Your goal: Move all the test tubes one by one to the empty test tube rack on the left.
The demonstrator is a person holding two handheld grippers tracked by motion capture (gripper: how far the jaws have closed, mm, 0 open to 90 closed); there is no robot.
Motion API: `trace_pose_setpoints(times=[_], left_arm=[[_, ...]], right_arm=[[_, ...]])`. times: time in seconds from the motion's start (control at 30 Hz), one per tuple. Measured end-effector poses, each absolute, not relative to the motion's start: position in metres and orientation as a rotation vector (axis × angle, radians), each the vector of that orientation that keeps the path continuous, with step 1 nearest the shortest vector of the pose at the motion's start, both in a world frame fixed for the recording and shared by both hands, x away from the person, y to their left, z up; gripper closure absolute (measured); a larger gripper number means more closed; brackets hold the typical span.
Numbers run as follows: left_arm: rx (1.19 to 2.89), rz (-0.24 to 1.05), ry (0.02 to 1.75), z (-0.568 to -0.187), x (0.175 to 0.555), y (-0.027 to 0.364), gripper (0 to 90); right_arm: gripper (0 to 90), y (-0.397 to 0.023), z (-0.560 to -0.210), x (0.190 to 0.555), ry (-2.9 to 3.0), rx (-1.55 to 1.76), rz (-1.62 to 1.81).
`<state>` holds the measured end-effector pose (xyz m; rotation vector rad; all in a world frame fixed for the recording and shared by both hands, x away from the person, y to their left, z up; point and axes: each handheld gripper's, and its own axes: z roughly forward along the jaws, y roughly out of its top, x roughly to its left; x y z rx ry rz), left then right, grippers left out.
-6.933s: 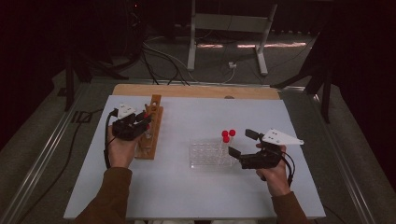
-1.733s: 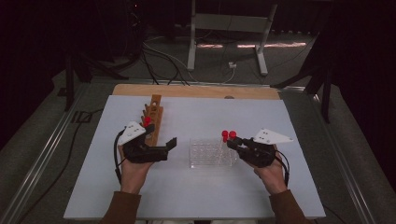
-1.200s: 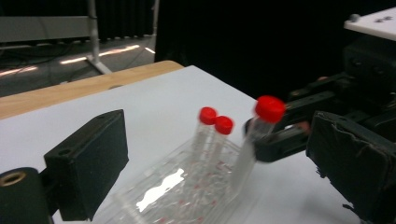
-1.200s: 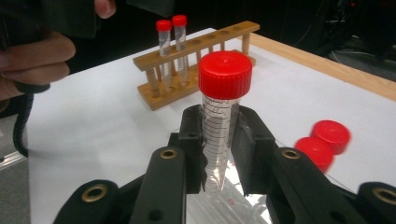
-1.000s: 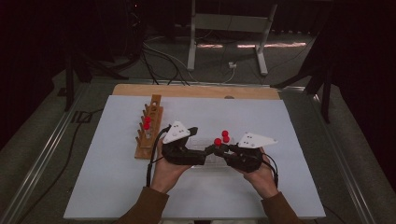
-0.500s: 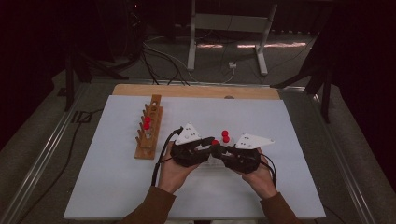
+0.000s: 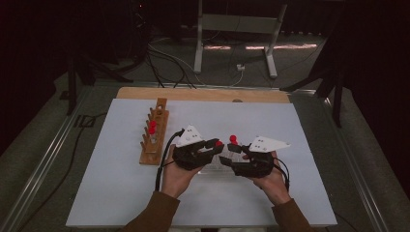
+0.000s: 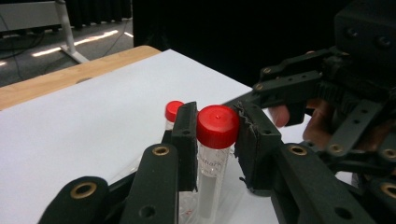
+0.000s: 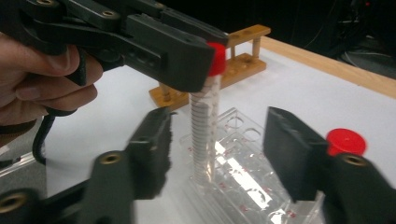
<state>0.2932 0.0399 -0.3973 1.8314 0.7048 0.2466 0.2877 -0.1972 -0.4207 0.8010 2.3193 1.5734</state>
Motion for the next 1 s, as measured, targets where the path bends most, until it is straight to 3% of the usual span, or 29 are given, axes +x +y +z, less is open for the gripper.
trace_pose_setpoints(times=[0.2,0.43,1.0], left_arm=[[1.814,0.257,0.723,-0.396,0.296,0.047,71.4],[1.806,0.270,0.735,-0.394,0.301,0.053,71.4],[1.789,0.320,0.764,-0.385,0.312,0.073,71.3]], right_arm=[[15.3,-0.202,-0.419,0.289,2.289,0.833,1.559],[4.8,-0.211,-0.420,0.293,2.270,0.867,1.537],[0.0,-0.226,-0.420,0.296,2.223,0.914,1.554]])
